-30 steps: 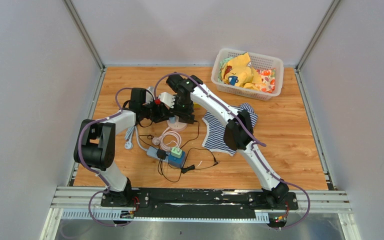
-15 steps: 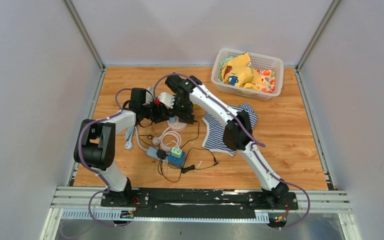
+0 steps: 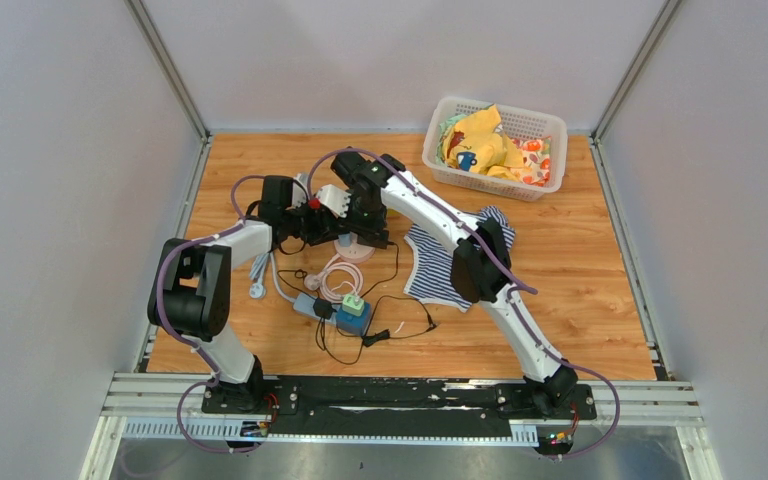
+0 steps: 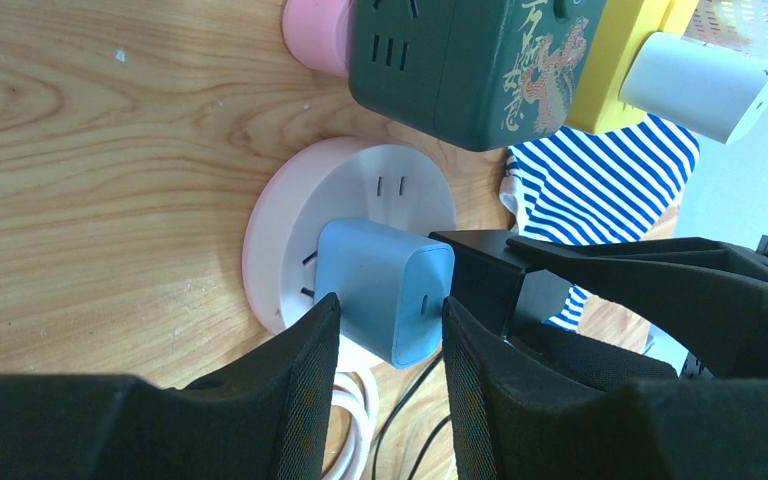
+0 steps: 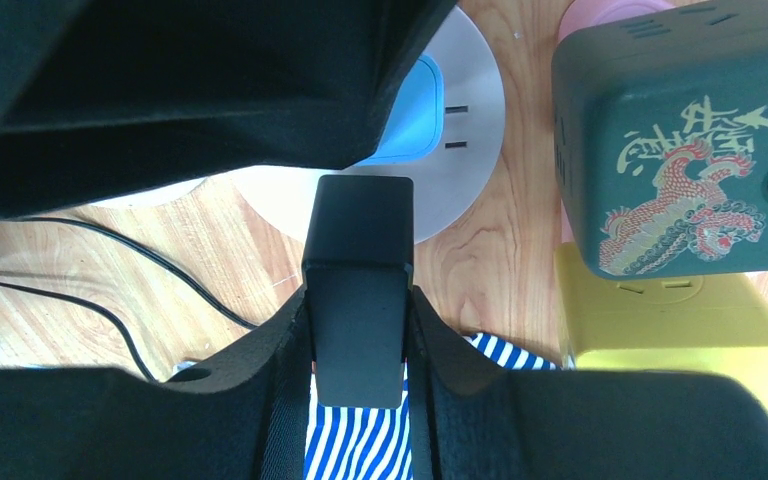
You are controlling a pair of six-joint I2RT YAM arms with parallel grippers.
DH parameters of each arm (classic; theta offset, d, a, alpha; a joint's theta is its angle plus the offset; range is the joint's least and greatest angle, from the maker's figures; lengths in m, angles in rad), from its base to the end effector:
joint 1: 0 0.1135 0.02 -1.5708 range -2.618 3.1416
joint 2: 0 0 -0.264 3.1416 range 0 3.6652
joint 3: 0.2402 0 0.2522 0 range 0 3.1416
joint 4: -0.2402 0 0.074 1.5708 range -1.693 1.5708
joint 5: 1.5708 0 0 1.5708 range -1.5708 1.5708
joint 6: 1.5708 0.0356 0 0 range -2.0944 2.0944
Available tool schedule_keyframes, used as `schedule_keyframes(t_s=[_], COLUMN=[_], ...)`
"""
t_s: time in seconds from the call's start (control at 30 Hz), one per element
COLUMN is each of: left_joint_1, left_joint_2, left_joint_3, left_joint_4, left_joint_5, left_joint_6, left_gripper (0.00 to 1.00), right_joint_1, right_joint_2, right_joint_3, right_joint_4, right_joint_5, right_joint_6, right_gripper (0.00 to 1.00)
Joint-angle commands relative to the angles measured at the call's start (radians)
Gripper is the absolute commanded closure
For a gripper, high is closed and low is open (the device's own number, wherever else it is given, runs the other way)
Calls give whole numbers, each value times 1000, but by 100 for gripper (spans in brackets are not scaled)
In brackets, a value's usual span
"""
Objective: Insert the plug
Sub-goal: Insert the plug into the socket.
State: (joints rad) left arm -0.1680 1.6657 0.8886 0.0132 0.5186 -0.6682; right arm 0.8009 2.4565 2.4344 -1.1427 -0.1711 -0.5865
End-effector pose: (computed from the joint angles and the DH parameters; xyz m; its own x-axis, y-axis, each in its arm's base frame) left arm 0.3298 -0.0738 0.1747 -0.8440 -0.4026 -0.3544 -0.0315 0.6968 -0.7166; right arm 0.3532 0.3731 0.2349 -0.1151 -0.9023 -0.4155 -0.9822 0.1660 -0.0883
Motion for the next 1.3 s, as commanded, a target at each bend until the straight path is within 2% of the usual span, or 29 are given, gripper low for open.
schedule_keyframes(t_s=[0.0,0.27,0.47,0.7,0.97,1.17,1.23,1.27], left_joint_1=[-33,-21,-21,-21,-19,-19,-19,-19], left_joint_2=[25,34,39,42,24,6,-7,-13], left_joint_3=[-22,-14,-11,-14,-15,-7,4,12], left_joint_4=[-21,-21,-21,-21,-21,-25,-34,-41], left_joint_5=[-12,-16,-22,-26,-29,-31,-37,-39], left_joint_6=[64,55,52,51,49,55,57,59], left_gripper=[58,58,58,58,58,56,54,54], right_joint_1=[22,11,-3,-30,-79,-112,-136,-151], right_joint_2=[-24,-86,-137,-205,-315,-413,-464,-498], right_joint_3=[-47,-82,-125,-183,-316,-473,-573,-642], right_joint_4=[103,140,164,190,294,412,498,557], right_joint_5=[-3,-31,-54,-130,-302,-299,-349,-378], right_joint_6=[39,49,49,70,156,263,290,292], right_gripper=[76,60,51,50,50,55,51,45])
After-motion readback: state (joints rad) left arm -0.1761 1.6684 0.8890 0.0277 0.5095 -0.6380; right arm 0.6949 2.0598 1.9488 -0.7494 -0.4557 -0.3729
